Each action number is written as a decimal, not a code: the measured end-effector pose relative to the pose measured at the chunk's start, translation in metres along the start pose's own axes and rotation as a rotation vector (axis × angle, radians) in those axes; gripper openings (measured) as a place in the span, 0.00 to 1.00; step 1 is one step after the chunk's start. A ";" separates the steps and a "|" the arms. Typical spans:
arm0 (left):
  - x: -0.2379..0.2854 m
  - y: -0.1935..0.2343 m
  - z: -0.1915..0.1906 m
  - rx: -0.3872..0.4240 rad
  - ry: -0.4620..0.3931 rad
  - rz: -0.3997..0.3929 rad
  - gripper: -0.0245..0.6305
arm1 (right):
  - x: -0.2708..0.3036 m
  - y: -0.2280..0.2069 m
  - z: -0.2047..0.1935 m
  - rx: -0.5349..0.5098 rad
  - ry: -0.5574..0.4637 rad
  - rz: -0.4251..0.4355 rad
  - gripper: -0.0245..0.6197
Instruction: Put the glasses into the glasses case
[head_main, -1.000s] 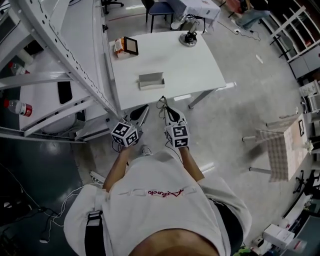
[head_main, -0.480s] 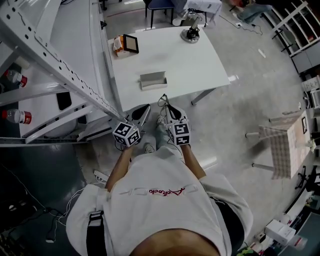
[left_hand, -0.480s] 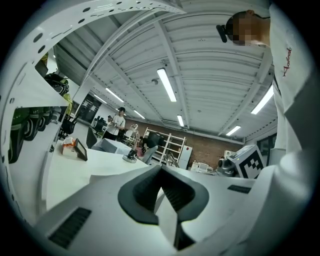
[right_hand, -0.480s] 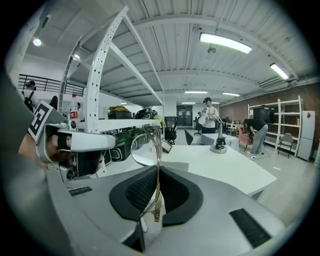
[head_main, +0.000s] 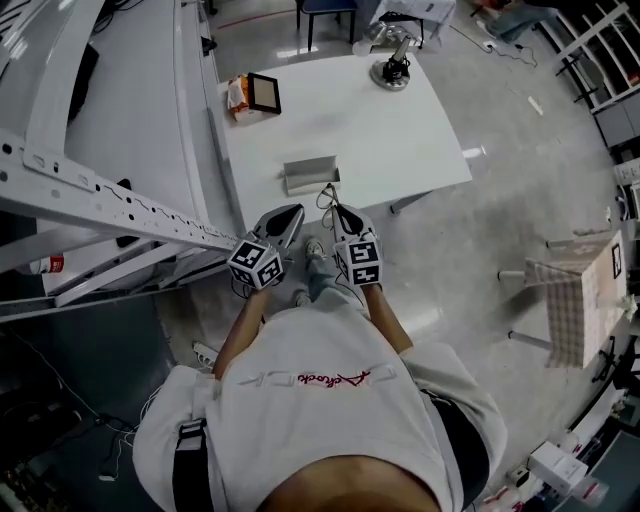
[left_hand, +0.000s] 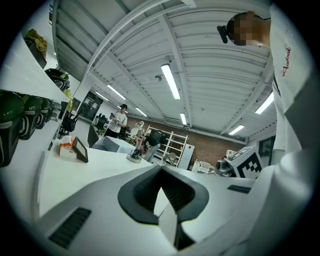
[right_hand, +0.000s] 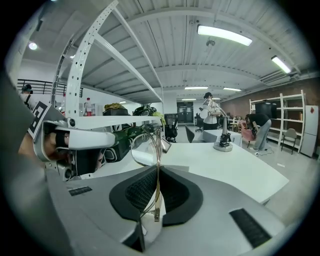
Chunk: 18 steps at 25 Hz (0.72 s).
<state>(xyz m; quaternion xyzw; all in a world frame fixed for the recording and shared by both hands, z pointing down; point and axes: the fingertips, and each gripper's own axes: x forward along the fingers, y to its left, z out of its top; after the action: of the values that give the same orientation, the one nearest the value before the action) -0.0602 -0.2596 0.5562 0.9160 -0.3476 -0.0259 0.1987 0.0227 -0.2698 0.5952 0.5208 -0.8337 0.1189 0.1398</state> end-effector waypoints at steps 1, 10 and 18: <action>0.007 0.006 0.003 0.000 -0.001 0.001 0.08 | 0.008 -0.004 0.000 0.002 0.003 0.003 0.06; 0.038 0.052 0.000 -0.041 0.033 0.065 0.07 | 0.055 -0.034 -0.014 0.033 0.087 0.037 0.06; 0.038 0.074 -0.034 -0.119 0.088 0.124 0.07 | 0.071 -0.031 -0.050 0.059 0.184 0.088 0.06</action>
<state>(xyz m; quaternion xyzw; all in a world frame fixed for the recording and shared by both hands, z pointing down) -0.0715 -0.3226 0.6190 0.8796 -0.3924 0.0061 0.2689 0.0262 -0.3253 0.6688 0.4744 -0.8356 0.1969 0.1948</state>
